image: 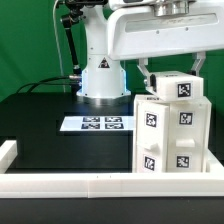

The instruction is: Assemble cabinet

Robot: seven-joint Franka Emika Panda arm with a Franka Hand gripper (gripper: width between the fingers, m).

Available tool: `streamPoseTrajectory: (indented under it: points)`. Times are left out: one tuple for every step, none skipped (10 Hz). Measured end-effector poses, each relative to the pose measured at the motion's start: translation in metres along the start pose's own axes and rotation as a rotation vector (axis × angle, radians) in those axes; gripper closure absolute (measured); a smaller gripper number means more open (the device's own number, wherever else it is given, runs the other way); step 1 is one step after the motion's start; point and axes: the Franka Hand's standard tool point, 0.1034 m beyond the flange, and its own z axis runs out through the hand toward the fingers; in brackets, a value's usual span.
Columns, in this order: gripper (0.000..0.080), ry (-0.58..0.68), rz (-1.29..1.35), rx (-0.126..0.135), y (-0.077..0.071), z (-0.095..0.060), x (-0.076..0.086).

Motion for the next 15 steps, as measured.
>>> streamPoseTrajectory:
  points:
    - [0.0239, 0.002, 0.078, 0.000, -0.0004, 0.0000, 0.0001]
    - [0.0239, 0.006, 0.164, 0.000, -0.0013, 0.0000, 0.0008]
    - [0.0239, 0.006, 0.211, 0.001, -0.0011, 0.0006, 0.0008]
    - [0.0239, 0.006, 0.247, 0.001, -0.0014, 0.0006, 0.0008]
    - [0.0239, 0.006, 0.340, 0.002, -0.0015, 0.0006, 0.0008]
    - [0.0239, 0.006, 0.411, 0.002, -0.0015, 0.0006, 0.0008]
    - [0.0239, 0.006, 0.448, 0.003, -0.0016, 0.0006, 0.0007]
    - [0.0239, 0.003, 0.568, 0.009, -0.0024, 0.0006, 0.0006]
    - [0.0239, 0.004, 0.641, 0.010, -0.0027, 0.0006, 0.0002]
    - [0.0239, 0.013, 0.757, 0.016, -0.0042, -0.0002, -0.0012]
    - [0.0239, 0.014, 0.845, 0.020, -0.0034, 0.0001, -0.0020]
    - [0.0239, 0.010, 0.941, 0.026, -0.0025, 0.0003, -0.0021]
    - [0.0239, 0.007, 1.035, 0.030, -0.0022, 0.0004, -0.0022]
    - [0.0239, 0.002, 1.113, 0.035, -0.0021, 0.0005, -0.0022]
    - [0.0239, 0.000, 1.179, 0.036, -0.0014, 0.0007, -0.0022]
